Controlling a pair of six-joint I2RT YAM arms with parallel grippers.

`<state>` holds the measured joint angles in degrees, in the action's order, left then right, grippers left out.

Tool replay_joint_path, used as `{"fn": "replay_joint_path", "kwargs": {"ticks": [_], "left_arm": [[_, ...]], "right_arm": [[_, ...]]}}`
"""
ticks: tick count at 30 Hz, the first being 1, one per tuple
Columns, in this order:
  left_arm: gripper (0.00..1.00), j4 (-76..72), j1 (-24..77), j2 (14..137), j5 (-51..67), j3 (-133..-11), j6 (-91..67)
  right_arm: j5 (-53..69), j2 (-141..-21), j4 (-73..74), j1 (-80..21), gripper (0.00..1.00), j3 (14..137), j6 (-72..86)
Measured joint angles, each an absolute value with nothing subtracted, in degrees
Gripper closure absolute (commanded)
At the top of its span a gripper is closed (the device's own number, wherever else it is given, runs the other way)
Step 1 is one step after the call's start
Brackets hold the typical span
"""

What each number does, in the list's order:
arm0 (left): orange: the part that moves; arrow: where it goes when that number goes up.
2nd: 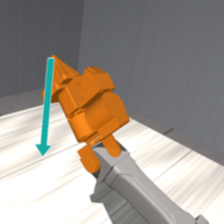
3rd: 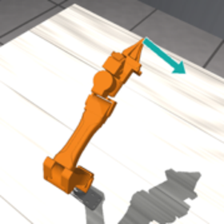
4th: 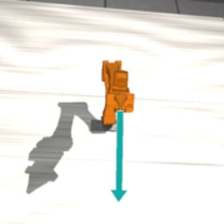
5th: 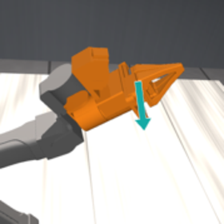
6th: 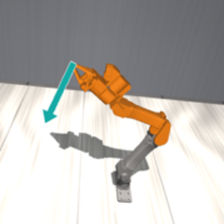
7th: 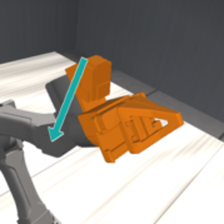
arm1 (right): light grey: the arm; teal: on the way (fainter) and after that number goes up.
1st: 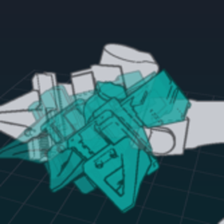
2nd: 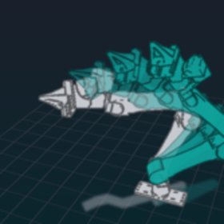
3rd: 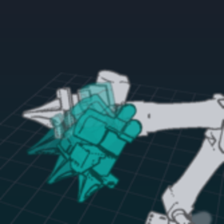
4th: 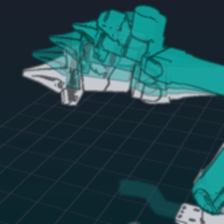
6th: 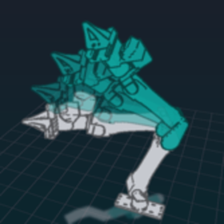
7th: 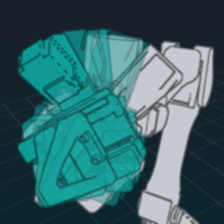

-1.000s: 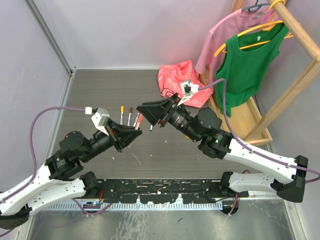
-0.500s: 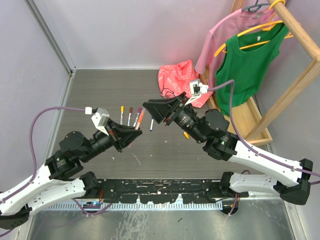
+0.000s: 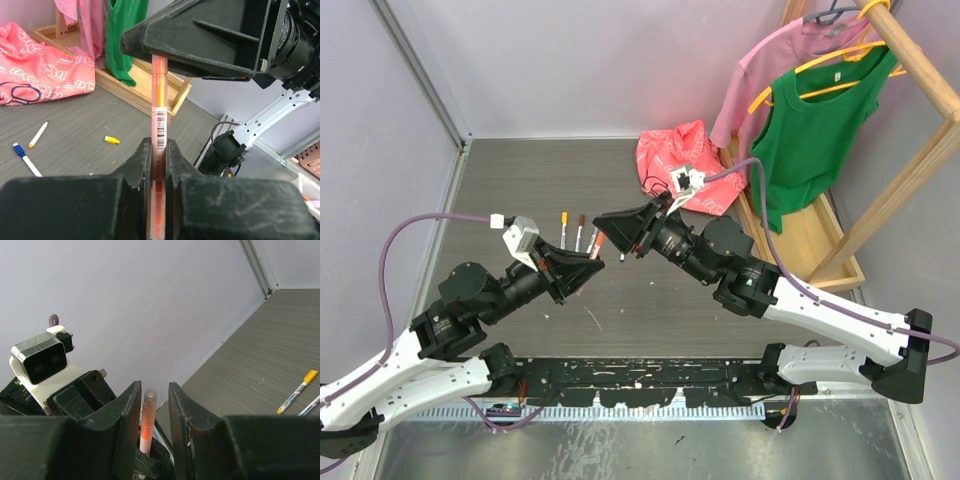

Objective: Insert the pens into the pen caps
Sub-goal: Press the pen cap onto the pen.

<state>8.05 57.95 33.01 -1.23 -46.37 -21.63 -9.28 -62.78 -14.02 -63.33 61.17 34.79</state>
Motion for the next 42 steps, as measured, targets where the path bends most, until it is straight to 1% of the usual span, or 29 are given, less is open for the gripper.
{"fn": "replay_joint_path", "kwargs": {"ticks": [4, 8, 18, 22, 34, 39, 42], "left_arm": [[1.0, 8.1, 57.93, 33.04, -1.26, -46.37, -21.63], [1.0, 8.1, 57.95, 33.01, -1.28, -46.37, -21.58], [1.0, 8.21, 57.95, 33.04, -2.26, -46.54, -21.65], [1.0, 8.99, 58.15, 33.04, -3.27, -46.72, -21.87], [1.0, 17.96, 59.46, 34.63, -0.91, -51.62, -21.65], [1.0, 21.37, 59.53, 34.85, -0.58, -52.62, -21.63], [1.0, 24.6, 59.53, 34.85, -0.6, -53.23, -21.52]], "right_arm": [[-7.81, -63.16, -13.67, -63.33, 0.88, 61.17, 35.48], [-6.94, -63.16, -13.78, -63.31, 0.99, 61.19, 36.53], [-5.72, -63.16, -16.03, -62.96, 1.0, 59.92, 38.44], [-8.23, -63.11, -18.61, -64.25, 1.0, 58.13, 38.79], [-29.61, -62.33, -24.77, -75.92, 1.0, 52.29, 39.86], [-39.72, -64.79, -26.89, -80.34, 1.0, 51.94, 40.82], [-42.96, -66.06, -27.64, -82.35, 1.0, 51.59, 41.43]]}}
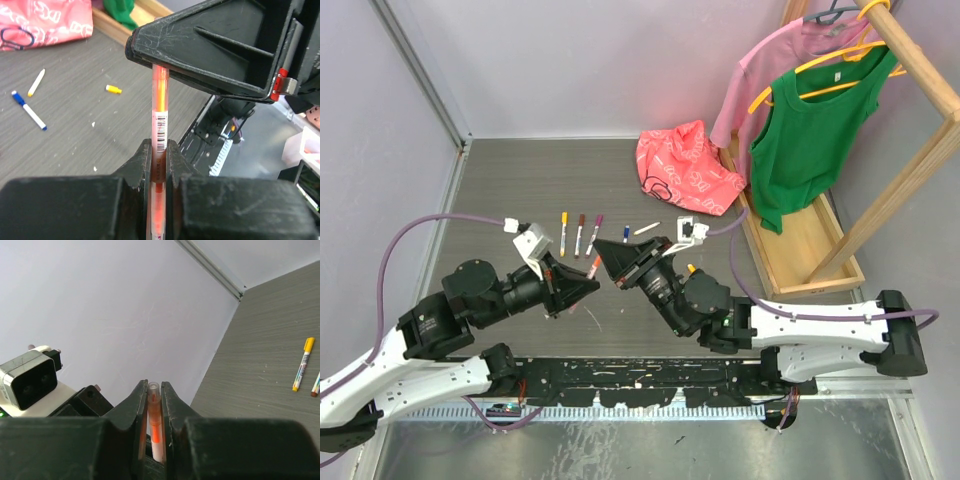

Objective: Insert the pens into the pen caps
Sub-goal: Press the pen cap onto the pen.

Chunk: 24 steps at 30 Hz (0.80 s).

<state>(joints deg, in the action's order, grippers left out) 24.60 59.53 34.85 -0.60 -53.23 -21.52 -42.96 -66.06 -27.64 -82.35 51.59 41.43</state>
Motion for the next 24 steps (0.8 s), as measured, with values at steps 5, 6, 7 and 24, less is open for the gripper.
{"fn": "replay_joint_path", "kwargs": {"ticks": [5, 6, 7, 24], "left_arm": [[1.0, 29.61, 59.57, 34.87, -0.49, -53.41, -21.3], [1.0, 29.95, 59.57, 34.87, -0.36, -53.41, -21.3], [1.0, 30.35, 59.59, 34.89, -0.12, -53.41, -21.26], [1.0, 22.04, 59.2, 36.12, 1.93, -53.45, -20.03]], "right_arm": [[-47.48, -67.68, -27.68, -84.42, 1.0, 50.52, 42.74], [-47.94, -67.68, -27.38, -84.71, 1.0, 50.39, 42.96], [-48.21, -67.64, -27.0, -84.93, 1.0, 50.37, 42.96], [-36.99, -63.68, -14.28, -80.77, 0.76, 60.38, 30.09]]}}
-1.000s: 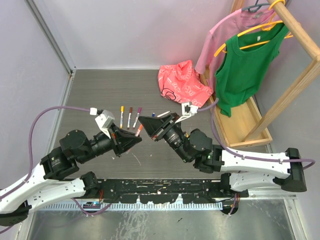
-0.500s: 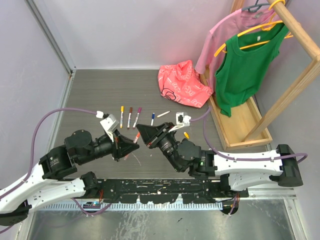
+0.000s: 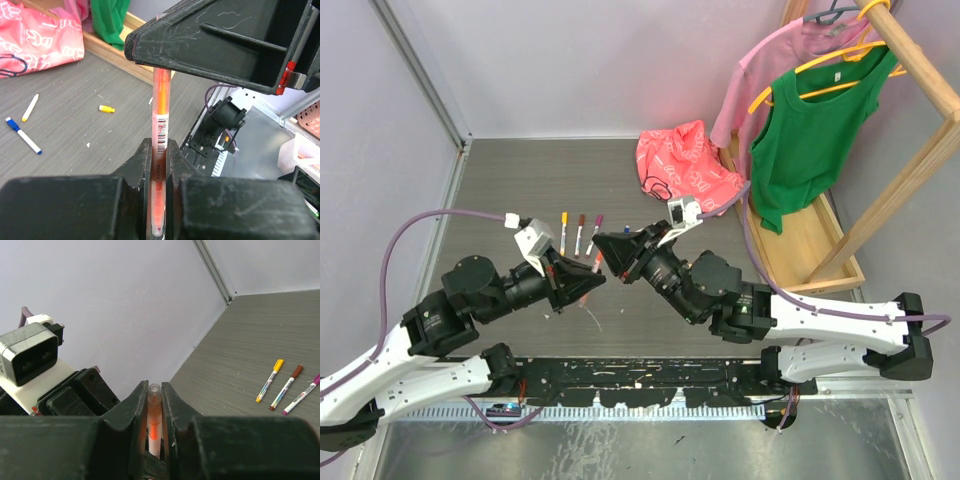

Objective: Insert the pens into the pen caps
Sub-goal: Press the pen cap onto the pen, then place the pen at the center of the board.

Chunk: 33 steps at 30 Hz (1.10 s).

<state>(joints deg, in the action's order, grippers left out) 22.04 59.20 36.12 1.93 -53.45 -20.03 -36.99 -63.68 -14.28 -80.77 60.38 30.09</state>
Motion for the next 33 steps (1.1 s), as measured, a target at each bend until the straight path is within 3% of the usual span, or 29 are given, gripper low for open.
{"fn": "replay_joint_path", "kwargs": {"ticks": [7, 18, 27, 33], "left_arm": [[1.0, 17.34, 58.89, 37.58, 1.52, -54.61, -19.9], [1.0, 17.04, 58.0, 36.1, -5.41, -53.49, -21.58], [1.0, 25.23, 58.0, 43.22, -11.49, -53.56, -25.08], [1.0, 28.95, 56.97, 52.58, -12.14, -54.13, -26.0]], "right_arm": [[-33.78, -63.61, -11.31, -80.53, 0.58, 64.31, 23.81], [-36.12, -55.77, -7.57, -82.08, 0.51, 60.34, 19.79], [-45.45, -51.68, 13.56, -82.02, 0.43, 51.27, 35.64], [-43.77, -52.01, 25.74, -82.02, 0.29, 43.31, 49.65]]}}
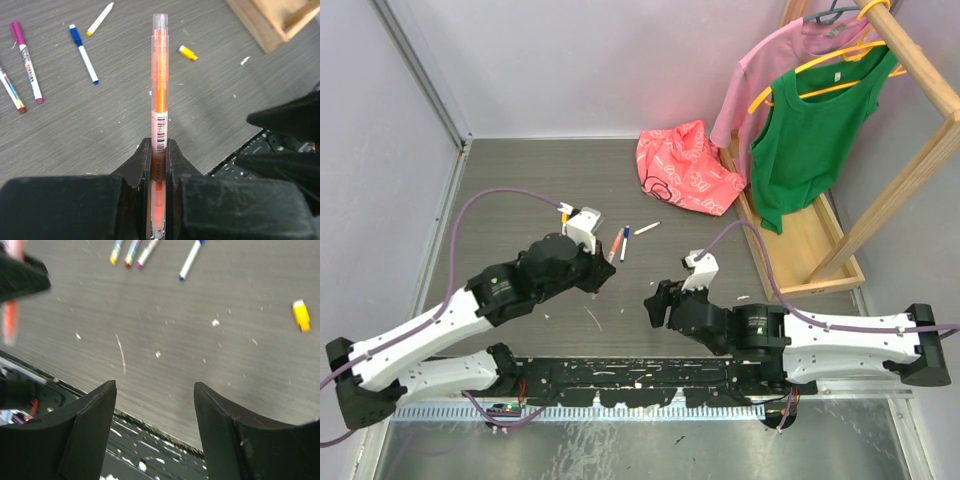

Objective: Insert the pens into the pen caps
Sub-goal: Place the pen at the center of the board.

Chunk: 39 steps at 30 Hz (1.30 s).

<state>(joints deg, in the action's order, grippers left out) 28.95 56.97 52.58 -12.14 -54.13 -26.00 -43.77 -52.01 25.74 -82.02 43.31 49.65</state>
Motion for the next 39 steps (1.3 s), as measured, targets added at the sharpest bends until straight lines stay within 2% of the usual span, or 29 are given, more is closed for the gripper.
{"fn": "replay_joint_path", "kwargs": {"ticks": [3, 11, 20, 23, 32, 39], "left_arm": [[1.0, 29.67, 54.59, 56.88, -11.51, -55.18, -26.15], [1.0, 26.72, 41.3, 68.1, -4.93, -57.21, -25.61], [1.0, 22.94, 36.45, 85.34, -1.58, -63.81, -22.83], [1.0, 22.98, 34.98, 90.19, -1.23, -66.65, -21.78], [1.0, 23.03, 32.42, 102.28, -1.83, -72.36, -19.99], [1.0, 23.24, 32.12, 107.83, -3.27, -72.66, -19.49]], "right_arm": [[-41.43, -53.45, 28.36, -82.02, 0.21, 41.25, 54.43], [-37.39, -64.29, 32.47, -82.02, 0.17, 41.25, 57.63], [-35.66, -67.77, 35.81, -82.02, 0.16, 41.89, 57.54], [-34.04, -65.63, 35.42, -82.02, 0.16, 41.85, 56.75], [-32.49, -48.42, 31.73, -82.02, 0.16, 39.92, 53.93], [-33.36, -41.91, 32.8, -82.02, 0.09, 37.47, 55.99]]}}
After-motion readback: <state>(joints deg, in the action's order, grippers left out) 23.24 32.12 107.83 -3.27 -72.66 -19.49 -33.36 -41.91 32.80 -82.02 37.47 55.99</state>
